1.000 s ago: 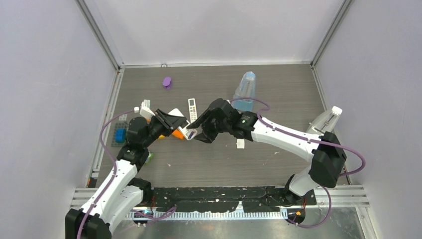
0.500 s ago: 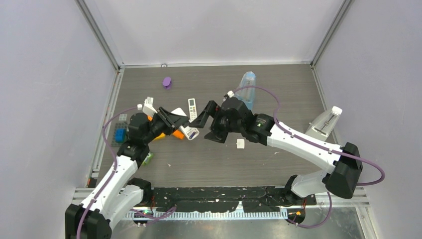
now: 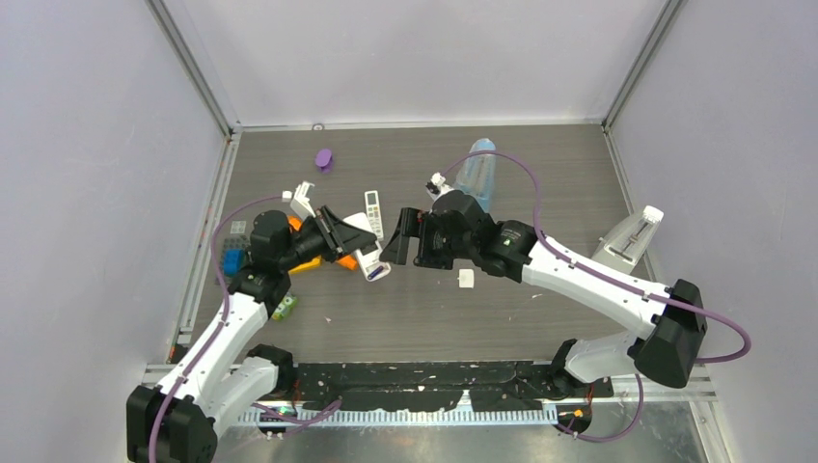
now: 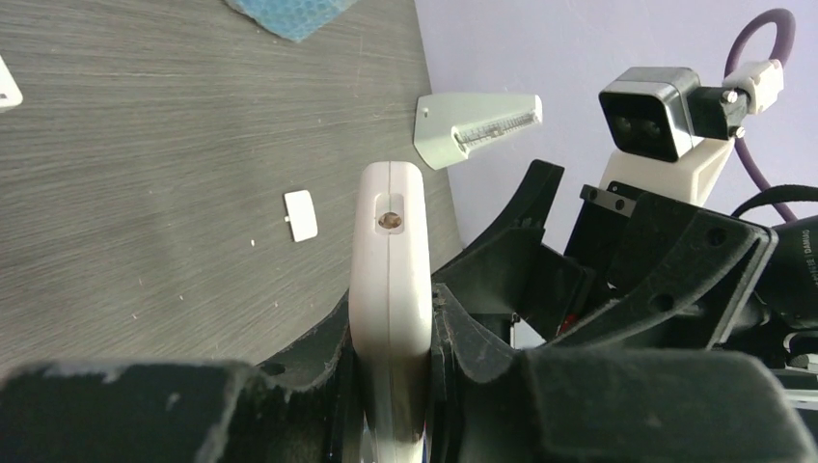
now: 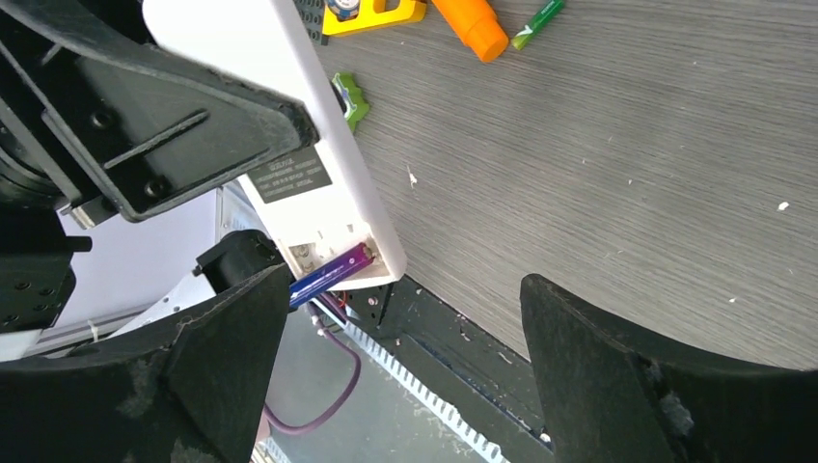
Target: Load the batteries into the remote control
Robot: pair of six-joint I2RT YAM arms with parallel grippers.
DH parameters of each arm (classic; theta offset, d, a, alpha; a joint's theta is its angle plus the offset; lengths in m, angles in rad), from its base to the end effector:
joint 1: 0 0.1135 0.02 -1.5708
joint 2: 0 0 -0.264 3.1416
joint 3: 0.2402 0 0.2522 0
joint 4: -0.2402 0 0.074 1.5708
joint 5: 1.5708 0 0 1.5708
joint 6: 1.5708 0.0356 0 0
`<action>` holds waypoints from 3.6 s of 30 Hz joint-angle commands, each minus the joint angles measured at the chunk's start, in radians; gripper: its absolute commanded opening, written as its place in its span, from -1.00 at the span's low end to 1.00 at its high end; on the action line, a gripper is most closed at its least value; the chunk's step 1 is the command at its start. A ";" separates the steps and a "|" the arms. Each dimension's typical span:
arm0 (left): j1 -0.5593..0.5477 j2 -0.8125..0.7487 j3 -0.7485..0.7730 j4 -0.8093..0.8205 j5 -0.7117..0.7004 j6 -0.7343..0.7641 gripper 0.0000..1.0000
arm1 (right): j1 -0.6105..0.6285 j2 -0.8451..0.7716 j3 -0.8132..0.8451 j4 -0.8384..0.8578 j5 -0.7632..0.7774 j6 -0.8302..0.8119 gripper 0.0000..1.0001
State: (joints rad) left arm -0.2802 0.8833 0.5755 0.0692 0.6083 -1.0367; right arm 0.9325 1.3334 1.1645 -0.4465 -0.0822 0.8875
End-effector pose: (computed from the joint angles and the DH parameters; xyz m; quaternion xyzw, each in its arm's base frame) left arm 0.1908 -0.0761 0.2761 -0.1050 0.7655 -0.5470 0.3222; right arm 0.1757 0.2418 0.3249 -0.0388 0.8867 0.3851 0.2531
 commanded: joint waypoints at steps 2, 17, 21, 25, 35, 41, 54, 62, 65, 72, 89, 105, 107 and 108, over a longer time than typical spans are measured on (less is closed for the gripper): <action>0.001 0.002 0.040 0.035 0.065 0.021 -1.00 | 0.004 0.022 0.035 -0.011 0.027 -0.046 0.81; 0.001 0.033 0.043 0.060 0.065 -0.006 -1.00 | 0.021 0.067 0.024 -0.019 0.015 -0.068 0.65; 0.001 0.045 0.046 0.063 0.063 -0.011 -1.00 | 0.019 0.057 0.004 -0.019 0.014 -0.052 0.59; 0.001 0.049 0.046 0.066 0.067 -0.012 -1.00 | 0.019 0.047 -0.001 -0.022 0.025 -0.040 0.59; 0.001 0.056 0.050 0.034 0.079 0.002 -1.00 | 0.018 0.015 0.049 -0.025 0.029 -0.048 0.93; 0.001 0.068 0.056 0.032 0.094 -0.003 -1.00 | 0.018 -0.021 -0.002 0.084 -0.083 -0.033 0.92; 0.001 0.085 0.064 0.048 0.137 -0.030 -1.00 | 0.020 0.027 -0.047 0.207 -0.248 -0.044 0.91; 0.001 0.103 0.065 0.078 0.163 -0.063 -1.00 | 0.020 0.052 -0.033 0.190 -0.260 -0.074 0.88; 0.001 0.107 0.063 0.080 0.166 -0.069 -1.00 | 0.021 0.058 -0.028 0.188 -0.261 -0.075 0.65; 0.001 0.113 0.060 0.089 0.168 -0.074 -1.00 | 0.020 0.065 -0.024 0.184 -0.260 -0.079 0.28; 0.001 0.113 0.060 0.103 0.176 -0.083 -1.00 | 0.020 0.067 -0.026 0.198 -0.253 -0.071 -0.08; 0.001 0.122 0.029 0.303 0.244 -0.282 -1.00 | 0.020 0.109 -0.015 0.171 -0.264 -0.078 -0.54; 0.001 0.129 0.019 0.351 0.258 -0.332 -1.00 | 0.021 0.113 -0.016 0.173 -0.265 -0.077 -0.55; 0.002 0.134 0.015 0.374 0.261 -0.359 -1.00 | 0.020 0.114 -0.017 0.173 -0.263 -0.078 -0.55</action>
State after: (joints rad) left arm -0.2714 1.0183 0.5789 0.1925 0.7765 -1.1843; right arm 0.9398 1.4109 1.1286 -0.3031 -0.3279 0.8177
